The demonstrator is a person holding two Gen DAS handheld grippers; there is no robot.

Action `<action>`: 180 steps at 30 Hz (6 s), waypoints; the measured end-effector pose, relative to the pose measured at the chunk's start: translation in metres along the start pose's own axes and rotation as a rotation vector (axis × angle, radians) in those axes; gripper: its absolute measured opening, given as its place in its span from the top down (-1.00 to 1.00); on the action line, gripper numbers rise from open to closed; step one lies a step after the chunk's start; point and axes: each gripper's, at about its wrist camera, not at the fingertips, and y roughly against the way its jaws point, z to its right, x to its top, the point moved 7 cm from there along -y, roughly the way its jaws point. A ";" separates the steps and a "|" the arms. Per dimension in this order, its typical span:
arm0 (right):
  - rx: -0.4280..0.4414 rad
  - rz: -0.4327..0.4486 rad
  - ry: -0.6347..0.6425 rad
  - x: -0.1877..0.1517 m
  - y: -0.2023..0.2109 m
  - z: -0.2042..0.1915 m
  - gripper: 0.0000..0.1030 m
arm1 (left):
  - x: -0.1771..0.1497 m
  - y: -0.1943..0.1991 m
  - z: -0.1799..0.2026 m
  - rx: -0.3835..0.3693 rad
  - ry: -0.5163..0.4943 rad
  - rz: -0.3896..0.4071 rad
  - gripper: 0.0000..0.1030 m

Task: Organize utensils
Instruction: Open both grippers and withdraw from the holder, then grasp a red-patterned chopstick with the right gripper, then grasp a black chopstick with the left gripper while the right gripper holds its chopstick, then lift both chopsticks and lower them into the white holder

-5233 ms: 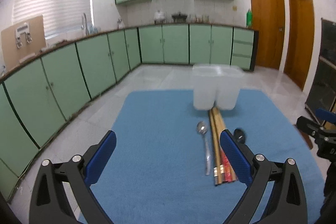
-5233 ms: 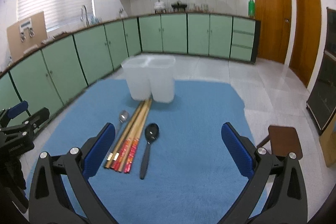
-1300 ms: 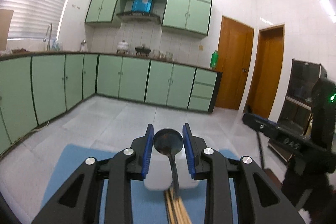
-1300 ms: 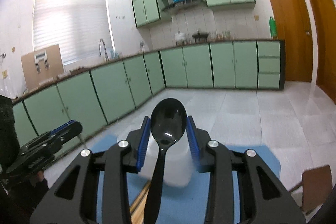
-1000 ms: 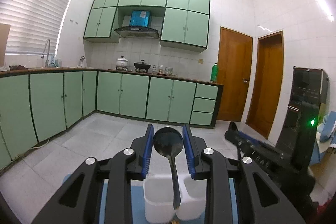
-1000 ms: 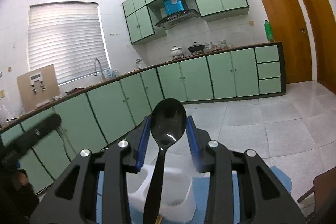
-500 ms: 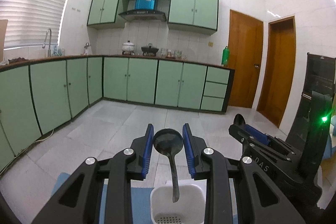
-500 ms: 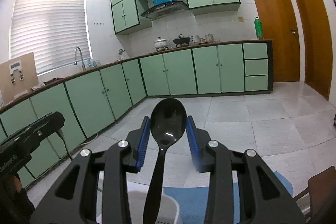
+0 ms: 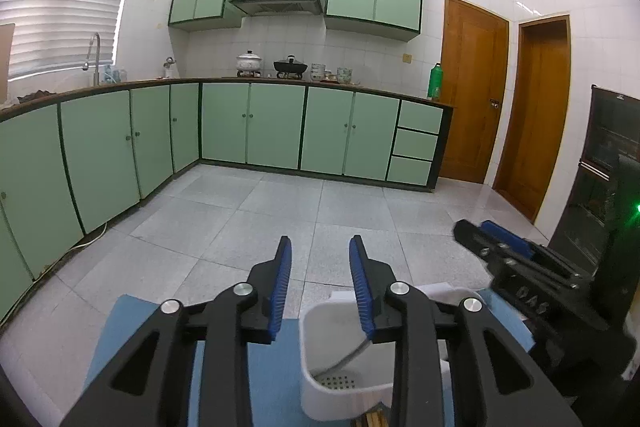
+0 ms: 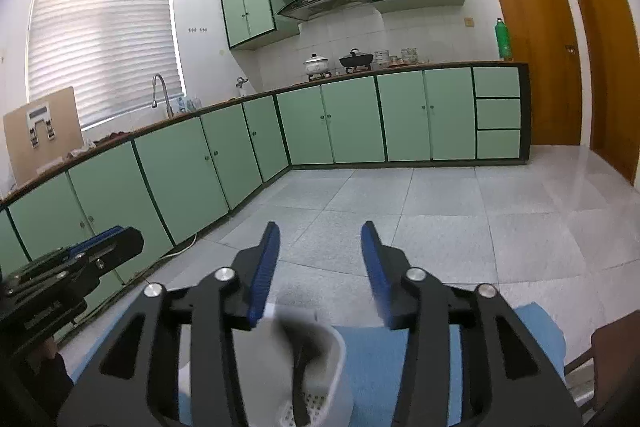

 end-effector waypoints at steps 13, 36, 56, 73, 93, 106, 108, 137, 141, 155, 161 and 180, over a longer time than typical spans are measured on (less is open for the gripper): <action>0.044 -0.214 -0.046 -0.080 0.122 -0.007 -0.58 | -0.069 0.091 -0.006 -0.020 0.069 -0.121 -0.13; -0.058 -0.544 0.086 -0.244 0.180 -0.072 -0.30 | -0.221 0.153 0.001 0.037 -0.037 -0.451 -0.13; -0.039 -0.536 0.072 -0.246 0.192 -0.074 0.30 | -0.235 0.163 -0.008 0.070 -0.005 -0.457 -0.19; -0.046 -0.543 0.036 -0.246 0.188 -0.069 0.90 | -0.236 0.160 0.016 0.004 -0.027 -0.469 -0.20; -0.041 -0.544 0.029 -0.245 0.188 -0.070 0.88 | -0.243 0.158 0.002 0.093 -0.042 -0.505 -0.23; -0.034 -0.551 0.037 -0.247 0.186 -0.069 0.86 | -0.243 0.152 0.011 0.068 -0.050 -0.510 0.16; -0.035 -0.550 0.036 -0.247 0.185 -0.069 0.88 | -0.243 0.152 0.015 0.051 -0.046 -0.508 0.42; 0.011 -0.305 0.018 -0.126 0.244 -0.066 0.90 | -0.114 0.220 0.026 -0.017 -0.050 -0.209 0.87; 0.009 -0.261 0.035 -0.094 0.246 -0.067 0.90 | -0.087 0.221 0.026 -0.036 -0.067 -0.160 0.87; 0.053 -0.262 0.072 -0.029 0.217 -0.068 0.91 | -0.045 0.192 0.028 -0.060 -0.082 -0.125 0.88; 0.055 -0.231 0.098 -0.006 0.218 -0.067 0.91 | -0.037 0.187 0.024 -0.051 -0.073 -0.109 0.88; 0.060 0.011 0.083 0.139 0.204 -0.054 0.91 | 0.100 0.181 0.043 -0.084 -0.114 0.115 0.88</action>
